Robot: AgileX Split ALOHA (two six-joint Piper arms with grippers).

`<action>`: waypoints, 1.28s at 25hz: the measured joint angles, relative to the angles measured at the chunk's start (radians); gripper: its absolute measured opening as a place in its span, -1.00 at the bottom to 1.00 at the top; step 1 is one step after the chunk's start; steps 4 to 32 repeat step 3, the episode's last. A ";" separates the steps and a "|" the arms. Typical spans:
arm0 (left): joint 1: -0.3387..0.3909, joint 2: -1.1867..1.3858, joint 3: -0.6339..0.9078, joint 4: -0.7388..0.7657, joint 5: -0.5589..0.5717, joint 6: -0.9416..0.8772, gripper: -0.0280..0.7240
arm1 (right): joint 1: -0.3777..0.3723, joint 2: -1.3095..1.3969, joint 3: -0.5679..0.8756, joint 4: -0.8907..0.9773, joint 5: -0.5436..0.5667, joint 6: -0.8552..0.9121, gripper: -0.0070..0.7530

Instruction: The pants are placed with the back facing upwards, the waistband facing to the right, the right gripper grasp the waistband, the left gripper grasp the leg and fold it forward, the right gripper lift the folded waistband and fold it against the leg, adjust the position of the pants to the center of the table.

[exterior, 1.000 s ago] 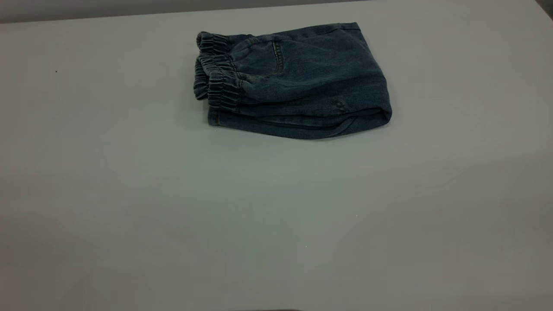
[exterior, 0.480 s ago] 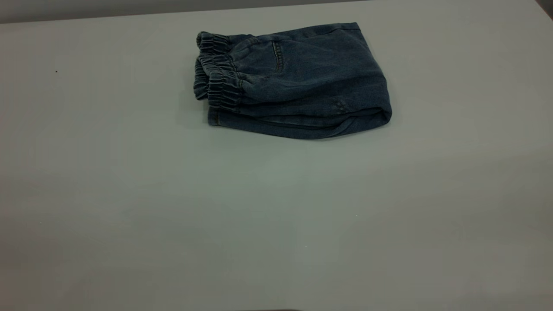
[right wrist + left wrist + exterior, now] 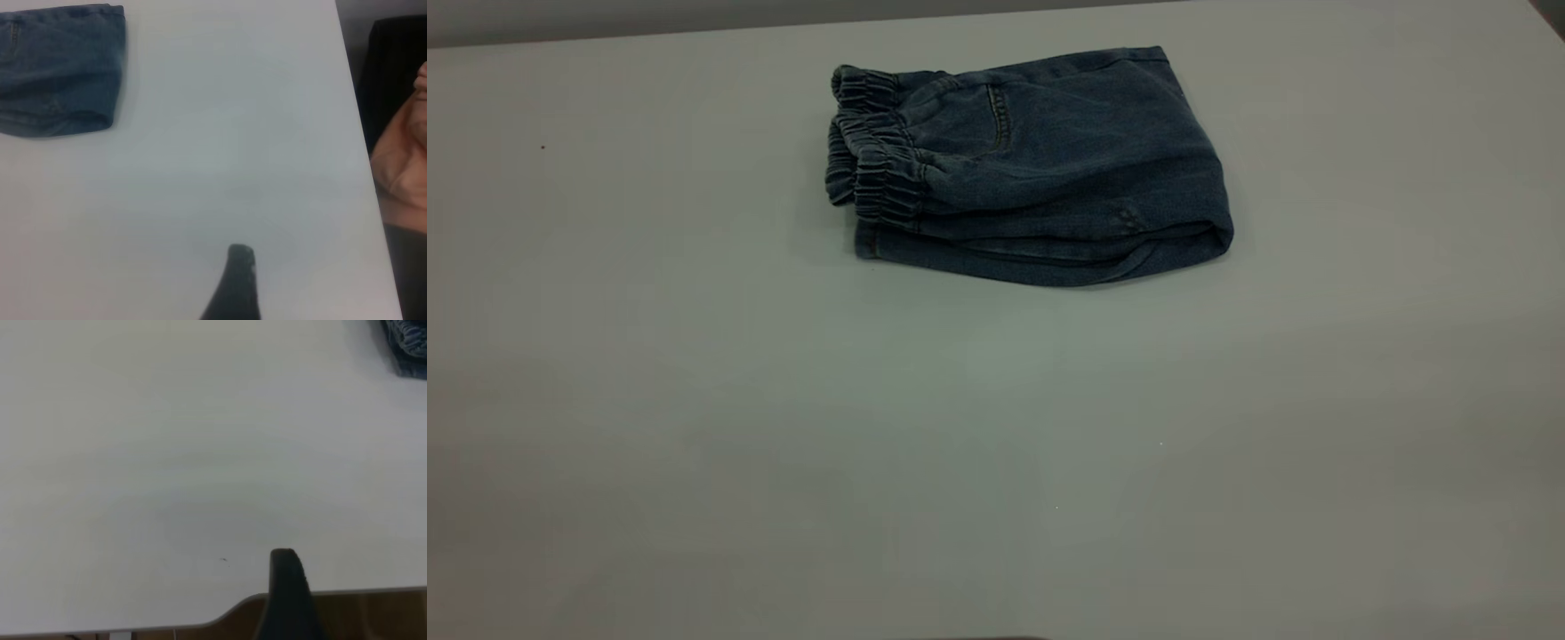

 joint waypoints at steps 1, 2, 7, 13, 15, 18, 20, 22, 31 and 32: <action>0.000 0.000 0.000 0.000 0.000 0.000 0.28 | 0.000 0.000 0.000 0.000 0.000 0.000 0.58; 0.000 0.000 0.000 0.000 0.000 0.000 0.28 | 0.000 0.000 0.000 0.000 0.000 0.000 0.58; 0.000 0.000 0.000 0.000 0.000 0.000 0.28 | 0.000 0.000 0.000 0.000 0.000 0.000 0.58; 0.000 0.000 0.000 0.000 0.000 0.000 0.28 | 0.000 0.000 0.000 0.000 0.000 0.000 0.58; 0.000 0.000 0.000 0.000 0.000 0.000 0.28 | 0.000 0.000 0.000 0.000 0.000 0.000 0.58; 0.000 0.000 0.000 0.000 0.000 0.000 0.28 | 0.000 0.000 0.000 0.000 0.000 0.000 0.58; 0.000 0.000 0.000 0.000 0.000 0.000 0.28 | 0.000 0.000 0.000 0.000 0.000 0.000 0.58; 0.000 0.000 0.000 0.000 0.000 0.000 0.28 | 0.000 0.000 0.000 0.000 0.000 0.000 0.58; 0.000 0.000 0.000 0.000 0.000 0.000 0.28 | 0.000 0.000 0.000 0.000 0.000 0.000 0.58; 0.000 0.000 0.000 0.000 0.000 0.000 0.28 | 0.000 0.000 0.000 0.000 0.000 0.000 0.58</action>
